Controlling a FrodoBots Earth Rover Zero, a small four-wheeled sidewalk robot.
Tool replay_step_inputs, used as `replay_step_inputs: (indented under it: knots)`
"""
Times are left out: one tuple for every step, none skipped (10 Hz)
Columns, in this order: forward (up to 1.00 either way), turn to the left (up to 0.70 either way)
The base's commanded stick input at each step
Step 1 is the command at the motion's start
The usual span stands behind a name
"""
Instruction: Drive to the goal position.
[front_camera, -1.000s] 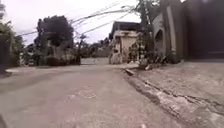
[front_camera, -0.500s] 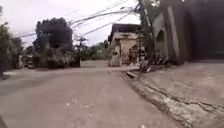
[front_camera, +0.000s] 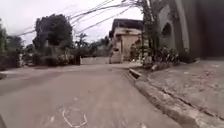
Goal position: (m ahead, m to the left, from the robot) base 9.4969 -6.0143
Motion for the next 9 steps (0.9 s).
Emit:
replay_step_inputs:
  knots:
    - [1.00,0.00]
    - [1.00,0.00]
    - [1.00,0.00]
    - [1.00,0.00]
    - [1.00,0.00]
    - [1.00,0.00]
    - [1.00,0.00]
    - [1.00,0.00]
    - [1.00,0.00]
